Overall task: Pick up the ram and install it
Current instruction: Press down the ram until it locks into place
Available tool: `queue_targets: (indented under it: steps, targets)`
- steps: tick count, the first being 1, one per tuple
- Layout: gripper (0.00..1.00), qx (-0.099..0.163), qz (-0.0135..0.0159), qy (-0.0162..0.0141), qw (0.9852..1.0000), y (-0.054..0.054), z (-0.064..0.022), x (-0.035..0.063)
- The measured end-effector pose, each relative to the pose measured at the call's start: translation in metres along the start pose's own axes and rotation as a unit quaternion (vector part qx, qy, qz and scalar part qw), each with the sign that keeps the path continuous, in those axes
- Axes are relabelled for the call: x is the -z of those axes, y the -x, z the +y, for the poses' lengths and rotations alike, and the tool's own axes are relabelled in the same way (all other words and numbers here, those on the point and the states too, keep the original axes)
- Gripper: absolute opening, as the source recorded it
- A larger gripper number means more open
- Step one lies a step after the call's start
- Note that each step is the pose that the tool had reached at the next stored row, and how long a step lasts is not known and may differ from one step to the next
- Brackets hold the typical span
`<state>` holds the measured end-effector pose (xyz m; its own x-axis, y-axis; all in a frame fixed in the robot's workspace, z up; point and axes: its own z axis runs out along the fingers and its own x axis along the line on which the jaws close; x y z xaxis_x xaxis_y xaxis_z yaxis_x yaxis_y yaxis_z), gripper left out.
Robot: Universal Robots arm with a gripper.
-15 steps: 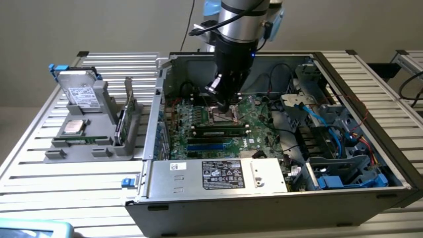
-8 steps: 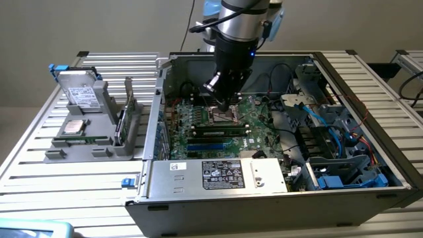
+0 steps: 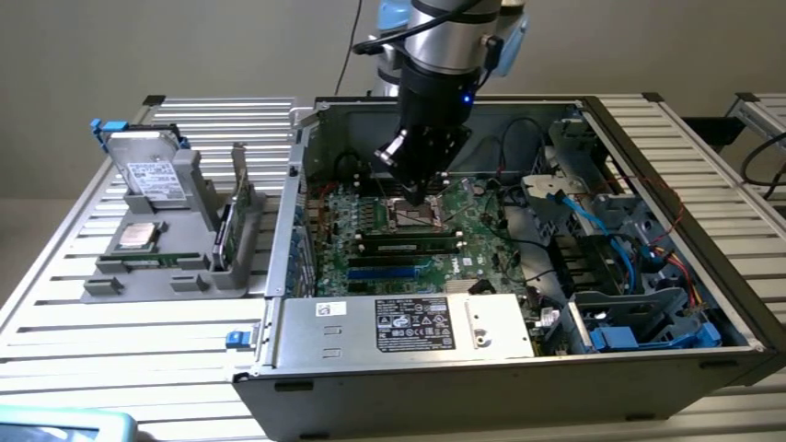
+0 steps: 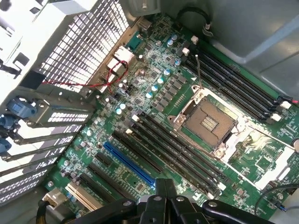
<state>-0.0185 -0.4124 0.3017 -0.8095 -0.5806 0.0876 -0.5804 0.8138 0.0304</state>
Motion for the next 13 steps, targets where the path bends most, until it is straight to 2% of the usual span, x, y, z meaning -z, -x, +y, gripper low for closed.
queue_targets:
  steps: [7, 13]
  targets:
    - [0.11, -0.042, 0.0003, 0.0015, 0.9991, -0.0001, 0.0, 0.0013]
    - [0.11, -0.082, -0.0001, 0.004, 0.9966, -0.0001, 0.0, 0.0017]
